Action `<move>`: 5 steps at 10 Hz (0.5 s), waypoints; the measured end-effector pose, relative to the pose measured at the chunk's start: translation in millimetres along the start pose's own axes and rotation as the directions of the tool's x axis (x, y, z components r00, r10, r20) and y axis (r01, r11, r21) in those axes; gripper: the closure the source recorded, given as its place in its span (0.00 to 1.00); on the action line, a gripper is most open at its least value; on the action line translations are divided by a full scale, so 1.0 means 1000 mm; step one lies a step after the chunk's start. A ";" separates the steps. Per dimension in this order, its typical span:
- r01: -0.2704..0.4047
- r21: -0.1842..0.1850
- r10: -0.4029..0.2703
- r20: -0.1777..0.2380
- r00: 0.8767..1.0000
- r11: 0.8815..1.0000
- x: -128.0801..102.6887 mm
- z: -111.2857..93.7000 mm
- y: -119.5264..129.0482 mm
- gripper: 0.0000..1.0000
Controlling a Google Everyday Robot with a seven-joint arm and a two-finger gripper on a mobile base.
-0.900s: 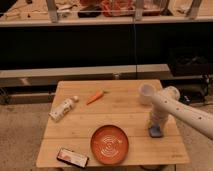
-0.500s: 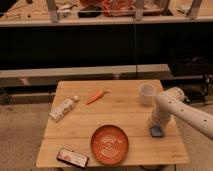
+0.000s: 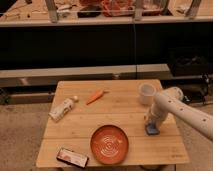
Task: Wipe the white sponge on the table
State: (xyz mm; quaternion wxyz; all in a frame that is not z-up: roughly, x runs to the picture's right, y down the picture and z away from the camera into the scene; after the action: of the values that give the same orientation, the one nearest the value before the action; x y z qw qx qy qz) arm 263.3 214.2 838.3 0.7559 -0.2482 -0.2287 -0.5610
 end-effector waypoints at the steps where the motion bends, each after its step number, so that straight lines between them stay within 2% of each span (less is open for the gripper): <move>1: 0.025 -0.004 -0.025 0.007 1.000 1.000 -0.004 0.001 -0.013 1.00; 4: 0.096 -0.037 -0.094 0.048 0.994 0.995 -0.030 0.006 -0.043 1.00; 5: 0.104 -0.042 -0.101 0.066 0.993 0.994 -0.041 0.005 -0.042 1.00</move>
State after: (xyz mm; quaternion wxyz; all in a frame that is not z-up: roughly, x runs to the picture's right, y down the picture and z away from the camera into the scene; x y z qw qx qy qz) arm 211.4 237.2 822.0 0.7125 -0.2709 -0.2526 -0.5960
